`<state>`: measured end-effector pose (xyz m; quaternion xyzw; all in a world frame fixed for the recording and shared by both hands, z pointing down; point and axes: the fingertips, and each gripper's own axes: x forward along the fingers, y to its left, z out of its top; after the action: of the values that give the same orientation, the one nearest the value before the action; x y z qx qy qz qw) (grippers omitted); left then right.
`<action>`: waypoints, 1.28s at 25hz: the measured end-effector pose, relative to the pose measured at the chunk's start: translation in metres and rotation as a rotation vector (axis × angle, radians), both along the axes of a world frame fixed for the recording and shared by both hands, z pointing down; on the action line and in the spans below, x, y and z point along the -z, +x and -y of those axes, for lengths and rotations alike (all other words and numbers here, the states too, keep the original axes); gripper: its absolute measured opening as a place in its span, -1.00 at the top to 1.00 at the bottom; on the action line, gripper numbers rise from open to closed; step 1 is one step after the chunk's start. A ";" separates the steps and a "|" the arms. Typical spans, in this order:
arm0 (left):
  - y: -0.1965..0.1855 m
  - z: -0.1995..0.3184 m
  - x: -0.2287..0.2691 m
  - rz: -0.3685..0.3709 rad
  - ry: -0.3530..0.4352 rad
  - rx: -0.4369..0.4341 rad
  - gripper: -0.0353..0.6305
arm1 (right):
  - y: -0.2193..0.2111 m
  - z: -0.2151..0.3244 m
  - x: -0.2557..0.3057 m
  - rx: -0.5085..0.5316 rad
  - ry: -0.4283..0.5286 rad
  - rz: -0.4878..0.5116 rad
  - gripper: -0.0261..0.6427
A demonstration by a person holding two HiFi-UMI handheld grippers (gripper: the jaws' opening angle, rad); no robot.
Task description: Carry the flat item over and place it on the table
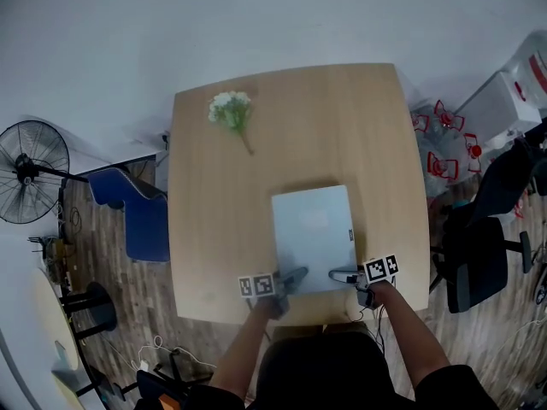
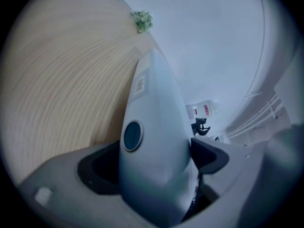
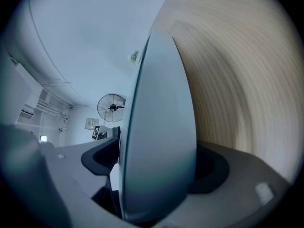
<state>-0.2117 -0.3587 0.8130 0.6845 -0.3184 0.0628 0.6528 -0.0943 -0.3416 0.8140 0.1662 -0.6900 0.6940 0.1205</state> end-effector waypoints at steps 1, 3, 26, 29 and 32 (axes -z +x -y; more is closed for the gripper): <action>-0.001 -0.001 0.000 0.013 0.002 0.008 -0.47 | 0.000 -0.001 0.000 0.004 0.002 -0.020 -0.34; -0.003 -0.002 0.000 0.028 0.006 0.017 -0.48 | 0.000 -0.004 0.001 0.013 0.013 -0.057 -0.40; -0.014 -0.021 0.009 0.205 0.074 0.115 -0.48 | 0.042 -0.047 0.006 -0.021 0.090 -0.175 -0.47; -0.013 -0.029 0.018 0.208 0.084 0.122 -0.48 | 0.047 -0.049 0.015 -0.028 0.118 -0.160 -0.46; -0.011 -0.037 0.033 0.218 0.121 0.135 -0.48 | 0.054 -0.045 0.033 -0.055 0.187 -0.144 -0.44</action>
<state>-0.2230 -0.3221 0.7802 0.6888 -0.4359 0.0734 0.5746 -0.0406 -0.2971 0.7807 0.2450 -0.7366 0.6158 0.1347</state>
